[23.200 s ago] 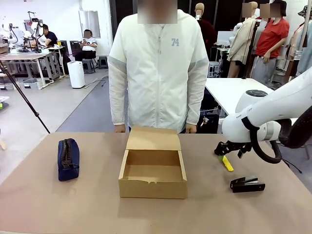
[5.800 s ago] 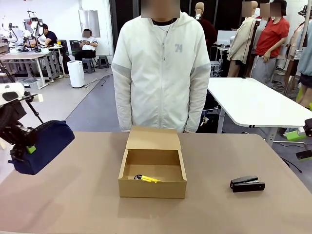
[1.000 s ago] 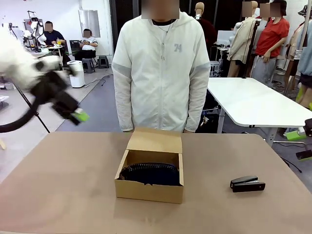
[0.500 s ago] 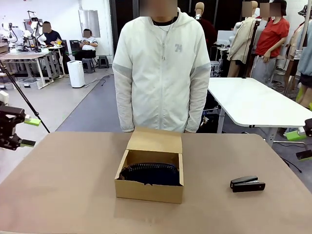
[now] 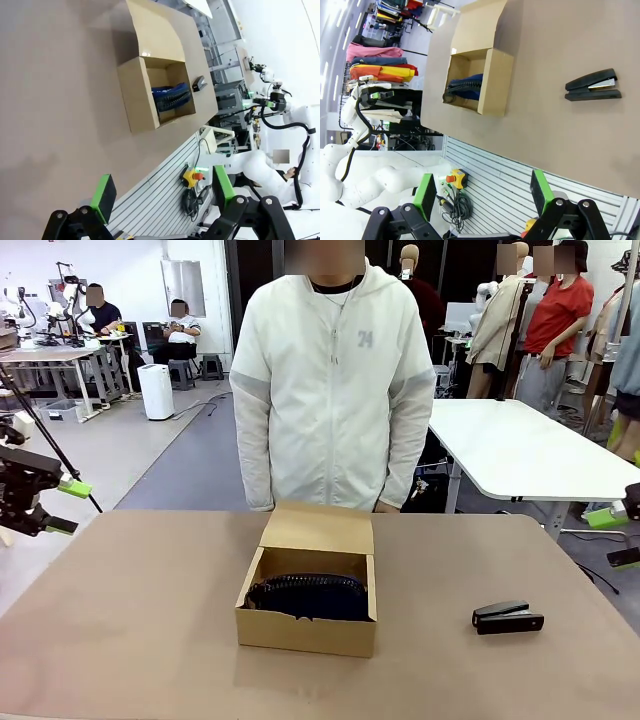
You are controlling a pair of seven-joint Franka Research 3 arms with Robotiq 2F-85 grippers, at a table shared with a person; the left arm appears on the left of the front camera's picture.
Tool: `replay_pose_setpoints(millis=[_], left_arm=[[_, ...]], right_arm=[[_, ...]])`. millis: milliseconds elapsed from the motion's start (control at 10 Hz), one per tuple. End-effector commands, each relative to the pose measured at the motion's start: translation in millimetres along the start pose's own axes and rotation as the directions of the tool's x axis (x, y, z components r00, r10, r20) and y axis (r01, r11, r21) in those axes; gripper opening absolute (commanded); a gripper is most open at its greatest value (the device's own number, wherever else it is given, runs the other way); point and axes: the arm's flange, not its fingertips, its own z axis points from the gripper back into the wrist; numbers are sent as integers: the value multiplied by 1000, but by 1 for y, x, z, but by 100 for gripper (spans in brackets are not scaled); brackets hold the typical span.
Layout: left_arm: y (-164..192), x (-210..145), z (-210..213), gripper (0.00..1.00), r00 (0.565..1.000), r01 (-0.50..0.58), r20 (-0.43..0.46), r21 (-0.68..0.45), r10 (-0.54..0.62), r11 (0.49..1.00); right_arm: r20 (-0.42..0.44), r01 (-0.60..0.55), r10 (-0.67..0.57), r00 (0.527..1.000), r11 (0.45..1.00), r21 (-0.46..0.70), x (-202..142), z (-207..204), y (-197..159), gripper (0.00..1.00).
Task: Pack the items into the box.
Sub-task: Pick up the item indicated by the person and place it inside the Mailer Box.
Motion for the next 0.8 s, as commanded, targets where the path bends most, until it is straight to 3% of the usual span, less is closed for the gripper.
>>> replay_pose_setpoints(millis=[0, 700], left_arm=[[3, -3, 4, 100, 1000, 11, -6, -5, -11, 1000], [3, -3, 4, 100, 1000, 11, -6, -5, -11, 1000]], right_arm=[[-4, -19, 19, 1000, 1000, -5, -2, 1, -1, 100], [-4, -19, 19, 1000, 1000, -5, -2, 1, -1, 100]])
